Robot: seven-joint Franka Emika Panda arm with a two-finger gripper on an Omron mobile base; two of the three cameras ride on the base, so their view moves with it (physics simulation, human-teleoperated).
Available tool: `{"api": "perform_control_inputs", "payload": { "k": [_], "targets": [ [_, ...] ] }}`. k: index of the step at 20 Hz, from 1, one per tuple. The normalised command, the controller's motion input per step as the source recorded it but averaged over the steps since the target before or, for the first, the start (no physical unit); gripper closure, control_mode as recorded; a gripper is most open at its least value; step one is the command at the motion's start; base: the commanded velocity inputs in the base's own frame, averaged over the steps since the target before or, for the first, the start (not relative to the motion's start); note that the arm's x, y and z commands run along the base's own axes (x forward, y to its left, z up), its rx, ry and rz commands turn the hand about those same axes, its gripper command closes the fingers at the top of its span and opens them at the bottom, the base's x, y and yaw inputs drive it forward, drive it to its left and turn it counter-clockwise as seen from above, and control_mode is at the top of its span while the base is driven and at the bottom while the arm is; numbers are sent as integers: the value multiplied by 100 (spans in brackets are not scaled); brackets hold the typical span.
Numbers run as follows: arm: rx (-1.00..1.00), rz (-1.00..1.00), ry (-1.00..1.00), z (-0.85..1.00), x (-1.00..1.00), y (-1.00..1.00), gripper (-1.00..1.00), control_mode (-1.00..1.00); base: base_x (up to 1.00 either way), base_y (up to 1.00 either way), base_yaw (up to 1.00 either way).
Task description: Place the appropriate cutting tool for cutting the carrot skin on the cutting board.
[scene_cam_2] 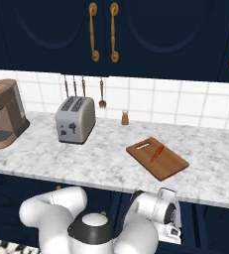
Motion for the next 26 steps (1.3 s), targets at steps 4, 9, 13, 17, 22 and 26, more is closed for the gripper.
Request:
{"api": "perform_control_inputs", "payload": {
  "k": [4,9,13,17,22,26],
  "targets": [
    [0,14,13,11,-85,0,-100,-100,0,0,0],
    [0,15,9,16,-92,0,-100,-100,0,0,0],
    [0,11,-1,46,-62,0,-100,-100,0,0,0],
    [0,8,-8,80,19,0,-100,-100,0,0,0],
    [9,5,-10,50,64,-2,-100,-100,0,0,0],
    [15,3,-12,7,51,-12,-100,-100,0,0,0]
  ]
}}
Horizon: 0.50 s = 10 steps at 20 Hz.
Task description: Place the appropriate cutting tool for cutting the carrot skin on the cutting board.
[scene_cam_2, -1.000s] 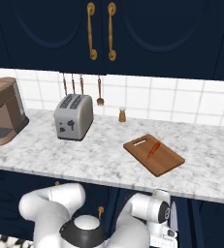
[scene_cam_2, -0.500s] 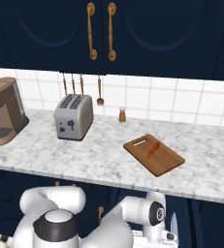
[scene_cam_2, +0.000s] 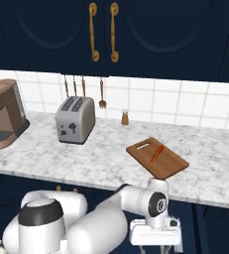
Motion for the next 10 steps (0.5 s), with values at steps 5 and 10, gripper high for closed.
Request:
{"api": "perform_control_inputs", "payload": {
  "k": [5,10],
  "targets": [
    [13,2,-9,0,46,-14,-100,-100,0,0,0],
    [6,0,-1,-2,46,-18,-100,-100,0,0,0]
  ]
}}
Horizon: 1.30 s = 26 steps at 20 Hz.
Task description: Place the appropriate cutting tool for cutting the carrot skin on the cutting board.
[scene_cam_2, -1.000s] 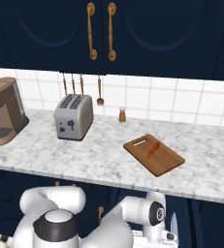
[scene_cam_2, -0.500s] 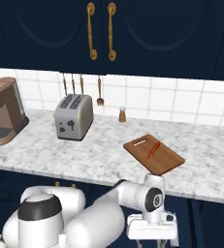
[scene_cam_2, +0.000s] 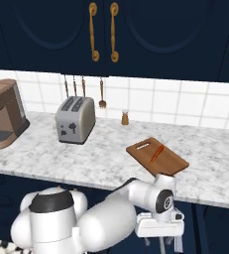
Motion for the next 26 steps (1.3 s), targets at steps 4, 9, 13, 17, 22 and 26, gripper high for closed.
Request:
{"api": "perform_control_inputs", "payload": {
  "k": [4,9,13,17,22,26],
  "targets": [
    [2,-1,0,-19,45,-12,-100,-100,0,0,0],
    [2,0,0,-35,30,-9,-100,-100,0,0,0],
    [3,0,0,-36,16,-9,-100,-100,0,0,0],
    [2,0,0,-41,12,-2,-100,-100,0,0,0],
    [4,0,-3,-32,11,-8,-100,-100,0,0,0],
    [0,0,-13,-42,6,-6,-100,-100,0,0,0]
  ]
}}
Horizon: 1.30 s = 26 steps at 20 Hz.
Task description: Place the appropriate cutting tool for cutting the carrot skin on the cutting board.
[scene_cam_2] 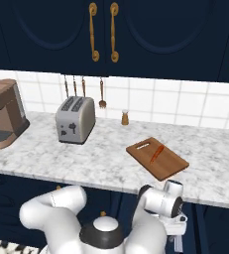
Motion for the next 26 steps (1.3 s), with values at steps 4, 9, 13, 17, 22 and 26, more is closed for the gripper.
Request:
{"api": "perform_control_inputs", "payload": {
  "k": [4,9,13,17,22,26],
  "targets": [
    [0,0,-11,-34,-12,0,-100,-100,0,0,0],
    [0,0,-14,-44,-40,8,100,-100,0,0,0],
    [0,0,-3,-33,-13,34,100,-100,0,0,0],
    [0,0,0,-15,-2,52,100,-100,0,0,0],
    [0,1,-1,30,-36,30,100,-100,0,0,0],
    [0,2,-8,86,-75,1,100,-100,0,0,0]
  ]
}}
